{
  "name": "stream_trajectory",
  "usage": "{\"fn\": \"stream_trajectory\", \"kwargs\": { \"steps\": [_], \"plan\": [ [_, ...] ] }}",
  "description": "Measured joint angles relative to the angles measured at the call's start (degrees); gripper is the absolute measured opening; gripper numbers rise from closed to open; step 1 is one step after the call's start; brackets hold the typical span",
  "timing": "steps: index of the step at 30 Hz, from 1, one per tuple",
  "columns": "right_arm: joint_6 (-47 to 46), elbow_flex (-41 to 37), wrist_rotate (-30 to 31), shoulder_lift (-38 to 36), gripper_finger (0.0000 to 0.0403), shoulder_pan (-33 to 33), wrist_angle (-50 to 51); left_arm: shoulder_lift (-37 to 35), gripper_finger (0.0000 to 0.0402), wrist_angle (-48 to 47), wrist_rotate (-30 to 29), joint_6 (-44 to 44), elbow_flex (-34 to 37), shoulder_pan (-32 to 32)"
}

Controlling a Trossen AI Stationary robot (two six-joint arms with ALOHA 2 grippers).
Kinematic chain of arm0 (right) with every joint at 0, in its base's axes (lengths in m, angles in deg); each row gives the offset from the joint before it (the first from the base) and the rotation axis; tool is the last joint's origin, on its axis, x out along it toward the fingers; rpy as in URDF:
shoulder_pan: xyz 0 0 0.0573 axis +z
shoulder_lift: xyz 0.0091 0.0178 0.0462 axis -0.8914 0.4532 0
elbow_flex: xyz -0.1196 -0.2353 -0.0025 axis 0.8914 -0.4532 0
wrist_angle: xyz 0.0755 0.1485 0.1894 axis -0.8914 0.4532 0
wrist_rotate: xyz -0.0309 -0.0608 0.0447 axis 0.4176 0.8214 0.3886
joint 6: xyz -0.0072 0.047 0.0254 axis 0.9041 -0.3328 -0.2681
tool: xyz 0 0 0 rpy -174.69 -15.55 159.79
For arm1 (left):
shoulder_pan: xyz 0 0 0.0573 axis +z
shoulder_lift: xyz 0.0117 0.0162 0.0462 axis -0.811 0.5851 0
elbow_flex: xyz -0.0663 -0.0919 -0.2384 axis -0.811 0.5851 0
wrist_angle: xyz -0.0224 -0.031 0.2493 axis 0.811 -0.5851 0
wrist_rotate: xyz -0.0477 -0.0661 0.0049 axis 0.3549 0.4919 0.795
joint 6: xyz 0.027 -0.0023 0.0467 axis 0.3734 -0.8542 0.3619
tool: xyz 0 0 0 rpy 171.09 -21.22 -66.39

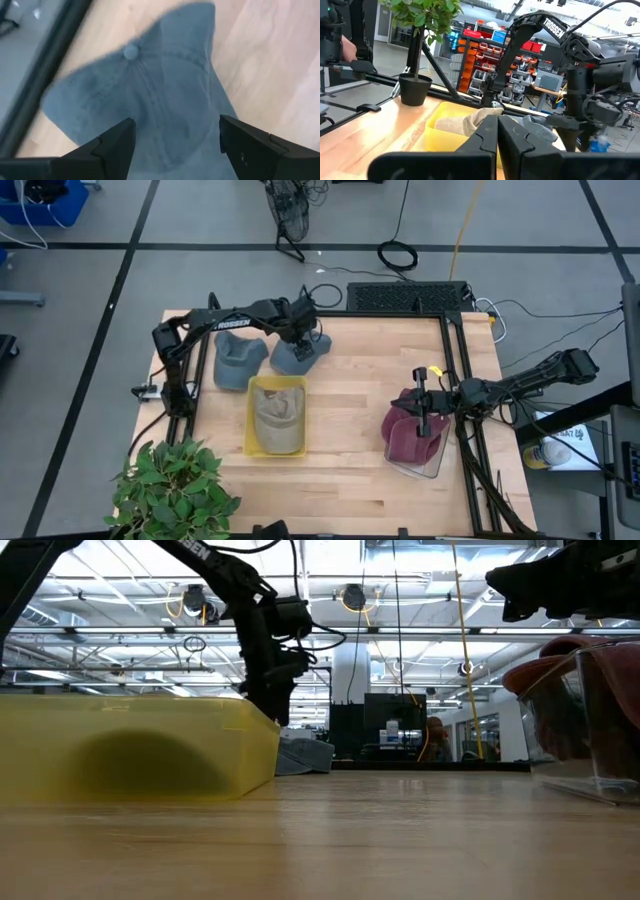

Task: Pick & Place hat
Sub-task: Put the right blue cap into the yellow bin

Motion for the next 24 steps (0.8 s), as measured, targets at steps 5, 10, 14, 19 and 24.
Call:
{"fn": "stream_trajectory", "kwargs": {
  "steps": [5, 10, 14, 19, 24],
  "plan": [
    [0.0, 0.0, 0.0, 0.0, 0.0, 0.0, 0.4, 1.8, 0.0269, -0.4, 0.4, -0.7, 0.0, 0.1],
    [0.0, 0.0, 0.0, 0.0, 0.0, 0.0, 0.5, 5.1, 0.0264, 0.6, 0.2, 0.0, 0.0, -0.1],
    [0.0, 0.0, 0.0, 0.0, 0.0, 0.0, 0.6, 7.7, 0.0274, 1.3, 0.1, 0.6, 0.0, 0.0],
    [0.3, 0.0, 0.0, 0.0, 0.0, 0.0, 0.4, 8.8, 0.0245, 1.9, -0.2, -0.3, -0.1, 0.0],
    [1.6, 0.0, 0.0, 0.0, 0.0, 0.0, -0.4, 7.9, 0.0117, 2.4, 0.2, 0.4, 0.0, -0.1]
  ]
}}
